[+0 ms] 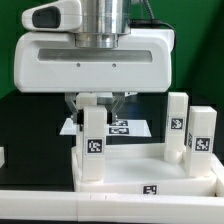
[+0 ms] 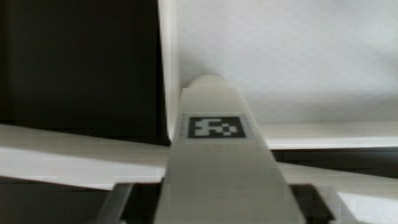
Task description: Assemble desk
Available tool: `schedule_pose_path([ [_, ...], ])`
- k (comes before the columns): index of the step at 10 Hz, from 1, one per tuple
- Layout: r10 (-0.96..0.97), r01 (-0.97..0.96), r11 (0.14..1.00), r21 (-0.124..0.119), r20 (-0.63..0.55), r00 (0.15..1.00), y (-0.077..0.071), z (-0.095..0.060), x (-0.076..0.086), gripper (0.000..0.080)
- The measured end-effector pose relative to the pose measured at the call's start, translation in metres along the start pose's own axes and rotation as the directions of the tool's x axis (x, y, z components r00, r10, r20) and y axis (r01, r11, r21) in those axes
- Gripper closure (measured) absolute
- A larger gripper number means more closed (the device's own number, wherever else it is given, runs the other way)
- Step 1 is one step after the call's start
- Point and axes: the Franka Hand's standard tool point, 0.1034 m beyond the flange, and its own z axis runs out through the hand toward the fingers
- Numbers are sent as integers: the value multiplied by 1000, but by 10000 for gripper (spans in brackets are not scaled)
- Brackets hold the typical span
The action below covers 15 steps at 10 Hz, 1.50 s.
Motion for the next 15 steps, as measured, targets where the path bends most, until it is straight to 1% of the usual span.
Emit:
schedule_pose_path([
  [2, 21, -21, 1000, 1, 0, 1000, 0, 0, 0, 511],
  [4, 192, -192, 981, 5, 0, 981, 0, 0, 0, 511],
  [5, 299, -299, 954, 13, -1, 954, 0, 1, 0, 511],
  [6, 399, -399, 917, 13, -4, 917, -1, 1, 1, 511],
  [7, 494, -494, 869, 14, -9, 869, -3, 1, 2, 511],
  [8, 585, -585, 811, 23, -9, 811, -4, 1, 2, 511],
  [9, 667, -666, 744, 40, -9, 745, -3, 2, 3, 509],
  [10, 737, -736, 675, 52, -4, 675, -3, 2, 3, 509],
  [11, 807, -805, 590, 57, 5, 591, -3, 2, 3, 509],
  [12, 852, -850, 523, 60, 12, 524, -3, 2, 3, 509],
  [14, 939, -938, 340, 60, 28, 342, -2, 2, 4, 509],
  [15, 956, -956, 289, 57, 32, 291, -2, 2, 4, 509],
])
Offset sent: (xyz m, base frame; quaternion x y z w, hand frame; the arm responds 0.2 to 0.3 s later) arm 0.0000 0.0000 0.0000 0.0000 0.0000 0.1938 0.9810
